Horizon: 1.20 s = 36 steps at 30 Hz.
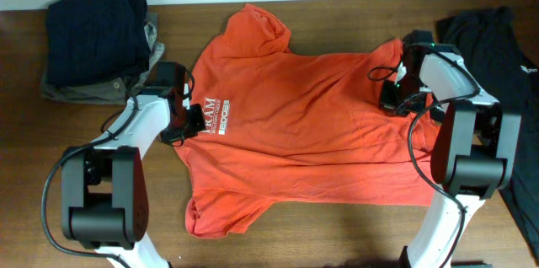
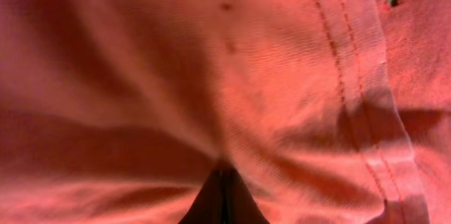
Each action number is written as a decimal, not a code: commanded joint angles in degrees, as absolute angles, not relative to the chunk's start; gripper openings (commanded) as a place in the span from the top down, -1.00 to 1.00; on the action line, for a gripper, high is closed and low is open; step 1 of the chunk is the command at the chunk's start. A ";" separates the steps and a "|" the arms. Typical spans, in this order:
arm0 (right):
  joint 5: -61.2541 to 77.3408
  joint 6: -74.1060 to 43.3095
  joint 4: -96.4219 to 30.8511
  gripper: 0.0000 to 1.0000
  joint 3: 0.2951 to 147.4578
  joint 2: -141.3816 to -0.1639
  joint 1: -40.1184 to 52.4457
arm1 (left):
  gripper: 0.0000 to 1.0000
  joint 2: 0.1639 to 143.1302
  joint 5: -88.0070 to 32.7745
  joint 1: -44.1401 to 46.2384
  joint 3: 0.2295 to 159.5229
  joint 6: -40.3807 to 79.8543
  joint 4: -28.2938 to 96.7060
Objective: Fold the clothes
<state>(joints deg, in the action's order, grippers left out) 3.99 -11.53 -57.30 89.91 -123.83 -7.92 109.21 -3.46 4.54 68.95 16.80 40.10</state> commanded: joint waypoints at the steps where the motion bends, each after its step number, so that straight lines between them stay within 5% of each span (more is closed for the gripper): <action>1: 2.87 -11.14 -57.43 0.92 90.00 -126.10 -10.31 | 0.95 111.74 -1.06 4.25 69.95 15.73 39.07; 17: -0.73 -10.92 -55.22 0.92 90.02 -127.39 -14.26 | 0.98 116.09 6.33 -4.62 70.08 17.41 41.87; 27: -0.73 -10.92 -52.49 0.92 90.91 -127.37 -11.03 | 0.98 106.98 11.66 -7.66 70.13 21.19 44.45; 36: -0.73 -10.90 -60.51 0.89 110.06 -127.37 -9.76 | 0.83 95.57 10.79 -3.25 70.65 19.57 41.76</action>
<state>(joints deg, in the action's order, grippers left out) 0.82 -11.33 -59.13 102.28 -127.94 -10.02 99.29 10.59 -5.76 70.24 20.40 43.00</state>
